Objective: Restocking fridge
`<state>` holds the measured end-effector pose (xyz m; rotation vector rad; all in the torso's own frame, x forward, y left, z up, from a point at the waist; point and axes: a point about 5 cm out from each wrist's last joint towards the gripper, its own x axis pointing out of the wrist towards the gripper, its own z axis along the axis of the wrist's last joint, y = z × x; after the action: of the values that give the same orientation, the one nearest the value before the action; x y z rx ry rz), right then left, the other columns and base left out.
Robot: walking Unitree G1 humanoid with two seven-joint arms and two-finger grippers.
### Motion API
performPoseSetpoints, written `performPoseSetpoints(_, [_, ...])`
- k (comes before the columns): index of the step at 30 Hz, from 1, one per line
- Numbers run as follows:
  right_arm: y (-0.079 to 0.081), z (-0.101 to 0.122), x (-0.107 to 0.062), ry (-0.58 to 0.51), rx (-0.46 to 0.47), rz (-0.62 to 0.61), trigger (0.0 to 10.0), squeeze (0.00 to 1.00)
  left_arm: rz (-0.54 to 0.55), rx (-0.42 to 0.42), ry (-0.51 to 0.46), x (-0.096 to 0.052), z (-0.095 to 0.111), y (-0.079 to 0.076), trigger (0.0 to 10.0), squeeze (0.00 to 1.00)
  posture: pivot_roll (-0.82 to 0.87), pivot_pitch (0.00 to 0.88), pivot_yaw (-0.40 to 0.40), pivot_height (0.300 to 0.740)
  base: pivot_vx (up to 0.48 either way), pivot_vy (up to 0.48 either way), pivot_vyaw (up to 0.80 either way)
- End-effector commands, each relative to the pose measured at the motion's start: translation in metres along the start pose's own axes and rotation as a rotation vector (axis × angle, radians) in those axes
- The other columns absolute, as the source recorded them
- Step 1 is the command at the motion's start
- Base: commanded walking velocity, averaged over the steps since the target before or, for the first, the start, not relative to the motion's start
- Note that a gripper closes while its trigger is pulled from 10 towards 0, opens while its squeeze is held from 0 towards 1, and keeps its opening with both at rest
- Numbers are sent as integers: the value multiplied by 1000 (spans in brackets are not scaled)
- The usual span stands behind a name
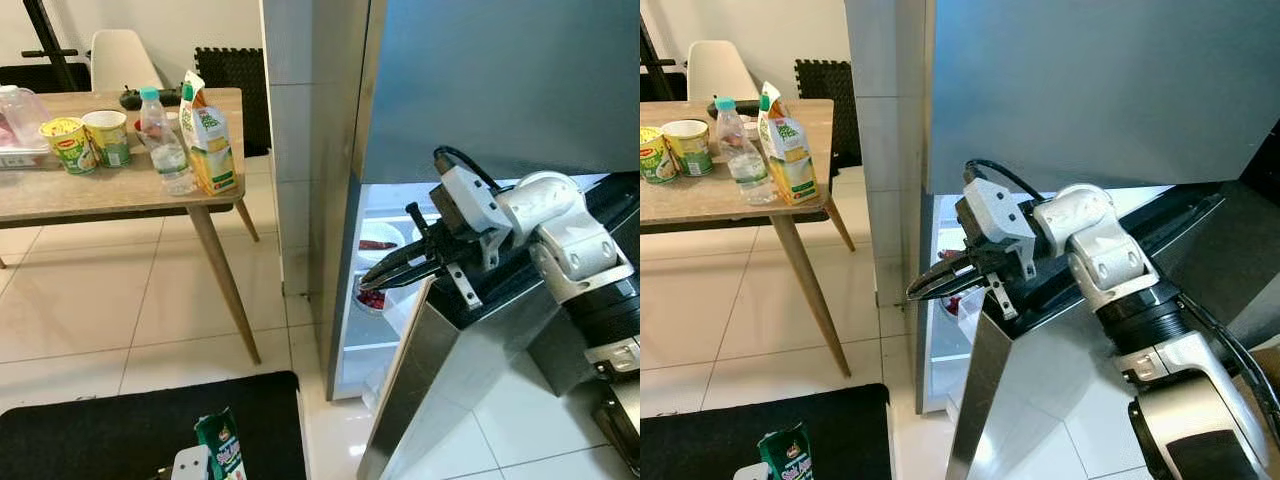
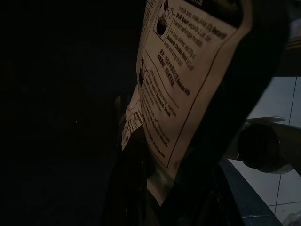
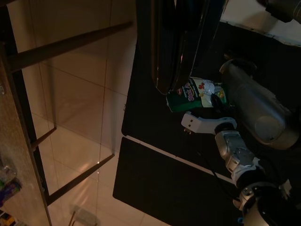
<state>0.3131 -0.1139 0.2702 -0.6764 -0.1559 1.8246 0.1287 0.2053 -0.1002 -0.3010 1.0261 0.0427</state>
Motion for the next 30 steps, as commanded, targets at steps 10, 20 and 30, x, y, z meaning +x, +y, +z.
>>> performPoseSetpoints(10, [-17, -17, -16, 272, -63, -210, 10000, 0, -19, 7, 56, 0, -13, -5, 10000, 0, -94, 0, -55, 740, -300, 0, 0])
performPoseSetpoints(20, [-47, -3, -28, 248, -138, -514, 10000, 0, -20, 2, 58, 0, -14, -6, 10000, 0, -99, 0, -57, 740, -313, 0, 0])
performPoseSetpoints(30, [-58, -10, -35, 357, -182, -632, 10000, 0, -14, -6, 49, 0, -13, -6, 10000, 0, -101, 0, -58, 740, -29, 0, 0])
